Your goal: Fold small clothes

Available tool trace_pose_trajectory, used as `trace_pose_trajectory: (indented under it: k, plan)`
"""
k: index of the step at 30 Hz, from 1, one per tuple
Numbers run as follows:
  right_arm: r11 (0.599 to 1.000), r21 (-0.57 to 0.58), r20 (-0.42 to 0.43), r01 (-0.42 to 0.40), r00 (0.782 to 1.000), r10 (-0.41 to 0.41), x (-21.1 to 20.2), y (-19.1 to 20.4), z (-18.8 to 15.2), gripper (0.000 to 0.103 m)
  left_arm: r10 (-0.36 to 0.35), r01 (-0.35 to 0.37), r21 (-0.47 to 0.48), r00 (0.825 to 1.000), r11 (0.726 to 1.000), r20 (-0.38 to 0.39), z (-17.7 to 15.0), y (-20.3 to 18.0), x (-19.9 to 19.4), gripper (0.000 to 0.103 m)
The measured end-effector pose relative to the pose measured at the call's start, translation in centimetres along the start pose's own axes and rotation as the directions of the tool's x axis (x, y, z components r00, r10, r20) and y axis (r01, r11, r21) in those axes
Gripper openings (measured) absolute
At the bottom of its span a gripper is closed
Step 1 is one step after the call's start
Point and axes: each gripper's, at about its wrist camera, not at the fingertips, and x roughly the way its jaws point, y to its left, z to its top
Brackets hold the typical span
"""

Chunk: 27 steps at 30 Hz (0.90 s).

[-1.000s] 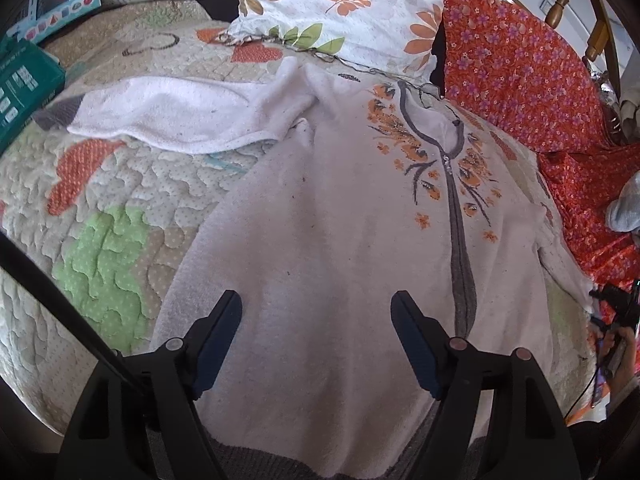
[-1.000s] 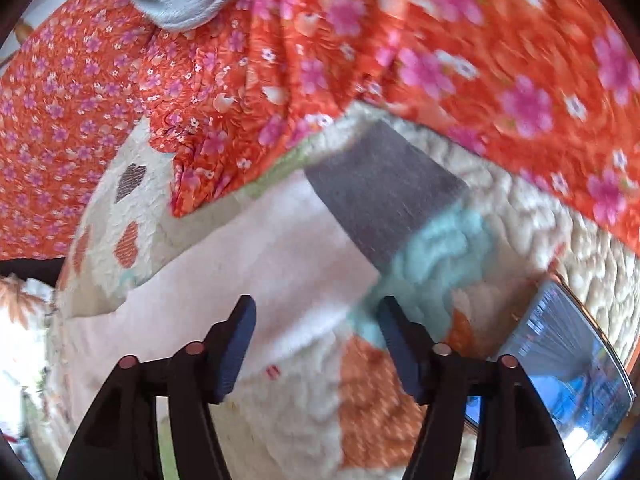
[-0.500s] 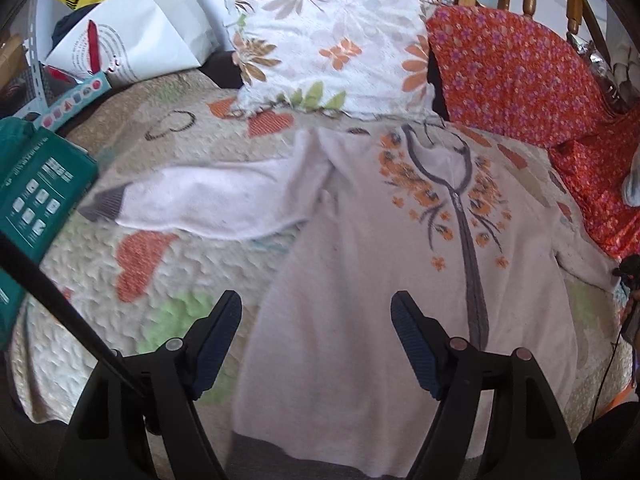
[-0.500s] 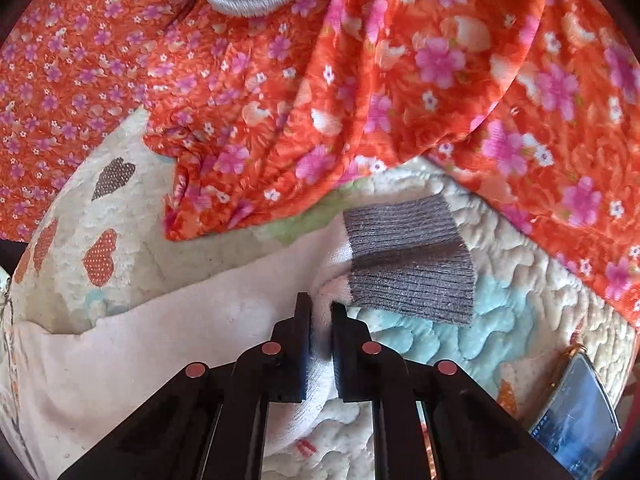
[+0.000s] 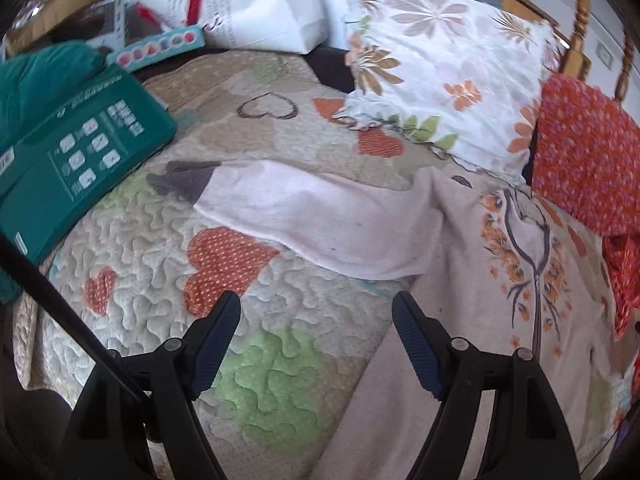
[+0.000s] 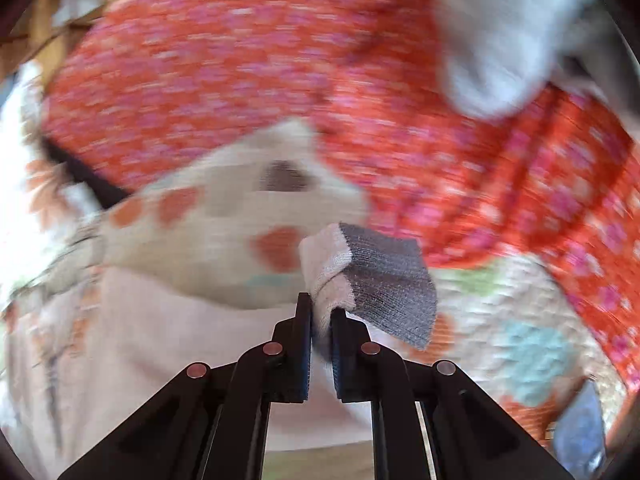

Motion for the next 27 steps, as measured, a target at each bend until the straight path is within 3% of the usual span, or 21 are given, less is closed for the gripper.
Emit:
trace_pose_trajectory:
  k: [5,8,14,17,21,23,25,27]
  plan:
    - [0.975,-0.169,-0.005,-0.146,0.989,0.148,-1.2,10.9,0.3,0.009,-0.046,0.046,-0.079,0.999,0.996,0.008,1.4,2.1,-0.4,0.078]
    - [0.933,-0.284,-0.034,-0.223,0.974,0.222,-1.8,19.0,-0.8,0.009,-0.086,0.086,-0.127,0.996,0.988,0.012,2.1,3.0,-0.6,0.078]
    - [0.793,-0.521,-0.120,-0.317,0.946,0.300,-1.6,35.0,-6.5,0.009,-0.090,0.097,-0.177,0.995,0.979,0.046,3.5,5.0,-1.2,0.078]
    - [0.682,-0.621,-0.248,-0.386,0.922,0.297,0.0,41.7,-11.2,0.013,-0.071,0.080,-0.201,0.996,0.976,0.055,3.8,6.2,-1.4,0.079]
    - [0.543,-0.672,-0.353,-0.503,0.863,0.362,-1.0,44.2,-14.6,0.018,-0.081,0.089,-0.260,0.996,0.961,0.041,3.7,8.1,-1.2,0.079]
    - [0.518,-0.675,-0.357,-0.526,0.847,0.394,-2.3,43.6,-14.3,0.029,-0.091,0.098,-0.283,0.995,0.954,0.035,3.6,8.6,-1.3,0.079]
    - [0.536,-0.673,-0.327,-0.510,0.855,0.402,-3.1,41.5,-13.0,0.038,-0.098,0.103,-0.300,0.995,0.948,0.033,3.4,9.1,-1.4,0.079]
    - [0.600,-0.652,-0.274,-0.463,0.882,0.383,-3.1,38.2,-11.0,0.048,-0.108,0.112,-0.307,0.994,0.945,0.031,3.2,9.1,-1.5,0.079]
